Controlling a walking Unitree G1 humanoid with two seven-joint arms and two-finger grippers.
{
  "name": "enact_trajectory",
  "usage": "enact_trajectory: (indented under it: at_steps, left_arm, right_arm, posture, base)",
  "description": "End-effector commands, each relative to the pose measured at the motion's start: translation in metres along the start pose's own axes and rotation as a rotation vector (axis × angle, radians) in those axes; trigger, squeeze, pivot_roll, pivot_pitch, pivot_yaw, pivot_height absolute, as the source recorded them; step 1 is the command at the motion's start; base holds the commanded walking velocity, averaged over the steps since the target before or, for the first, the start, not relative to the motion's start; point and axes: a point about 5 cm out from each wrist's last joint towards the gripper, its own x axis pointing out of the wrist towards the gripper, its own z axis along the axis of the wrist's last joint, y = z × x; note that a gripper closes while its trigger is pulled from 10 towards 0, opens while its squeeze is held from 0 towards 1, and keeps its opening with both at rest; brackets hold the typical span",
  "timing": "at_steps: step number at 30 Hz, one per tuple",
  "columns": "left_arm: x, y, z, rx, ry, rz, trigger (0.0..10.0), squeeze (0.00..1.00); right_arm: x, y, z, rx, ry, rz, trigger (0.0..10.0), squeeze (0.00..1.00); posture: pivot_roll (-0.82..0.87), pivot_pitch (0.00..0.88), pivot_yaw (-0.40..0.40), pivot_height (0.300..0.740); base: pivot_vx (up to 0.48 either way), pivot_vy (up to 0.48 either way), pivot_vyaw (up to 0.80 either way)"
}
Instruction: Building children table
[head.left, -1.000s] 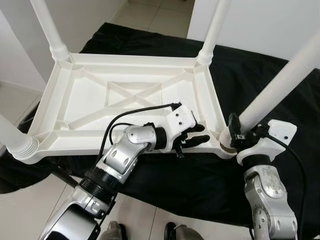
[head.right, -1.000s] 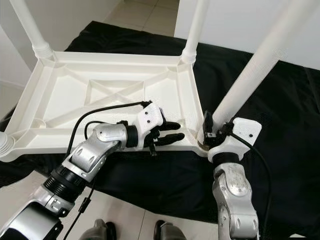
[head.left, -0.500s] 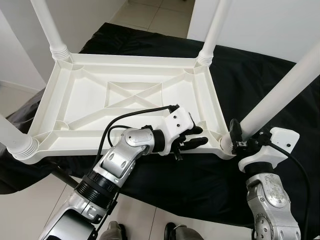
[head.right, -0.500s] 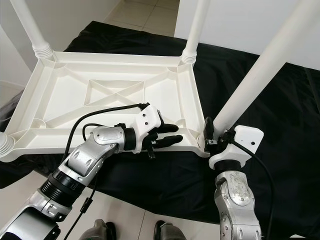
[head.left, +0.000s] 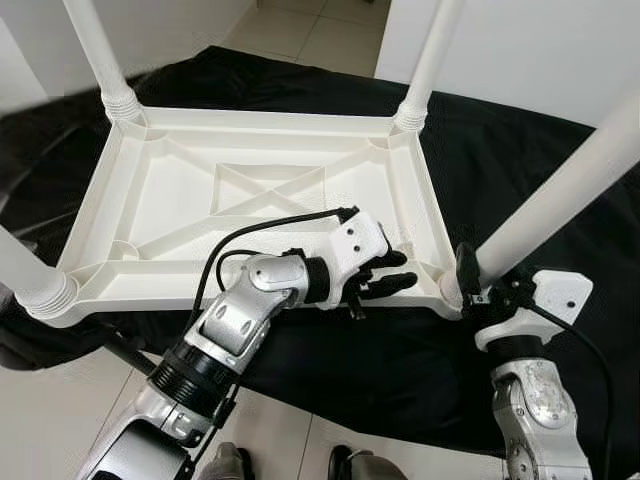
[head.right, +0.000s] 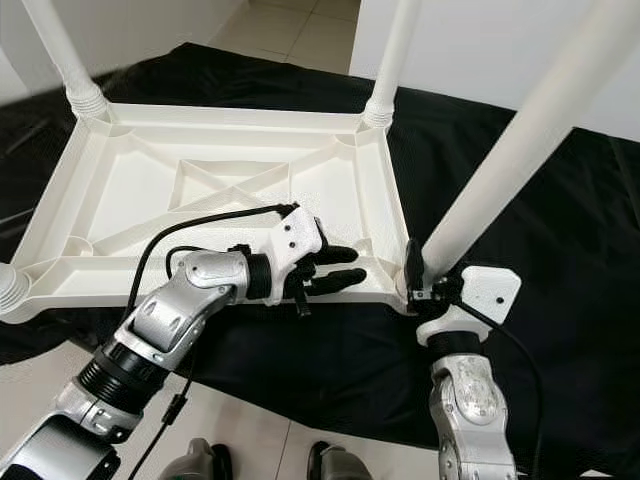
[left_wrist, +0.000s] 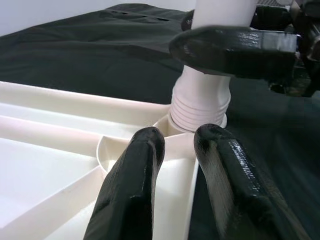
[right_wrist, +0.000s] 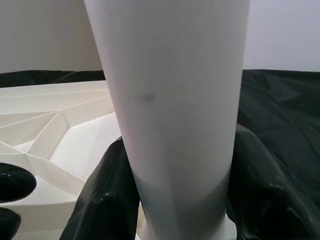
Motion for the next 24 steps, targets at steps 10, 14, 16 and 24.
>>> enact_trajectory:
  at_steps: [10,14,16,24]
  left_arm:
    - [0.000,-0.003,0.001,-0.001,0.001,-0.017,10.0,0.00]
    - [0.000,-0.002,0.002,0.003,0.001,-0.018,10.0,0.00]
    - [0.000,-0.002,0.003,0.004,0.001,-0.018,10.0,0.00]
    - [0.000,-0.001,0.004,0.008,0.001,-0.016,10.0,0.00]
  right_arm:
    - [0.000,-0.016,-0.030,0.092,0.189,-0.099,10.0,0.00]
    - [0.006,-0.018,-0.034,0.082,0.231,-0.099,10.0,0.00]
    - [0.009,-0.018,-0.036,0.081,0.249,-0.095,10.0,0.00]
    - [0.015,-0.016,-0.038,0.064,0.276,-0.059,10.0,0.00]
  posture:
    - [0.00,0.183,-0.029,0.740]
    - [0.00,0.180,-0.027,0.740]
    - [0.00,0.177,-0.027,0.740]
    - [0.00,0.172,-0.029,0.740]
  base:
    - [0.000,0.000,0.00]
    - [0.000,0.000,0.00]
    - [0.000,0.000,0.00]
    - [0.000,0.000,0.00]
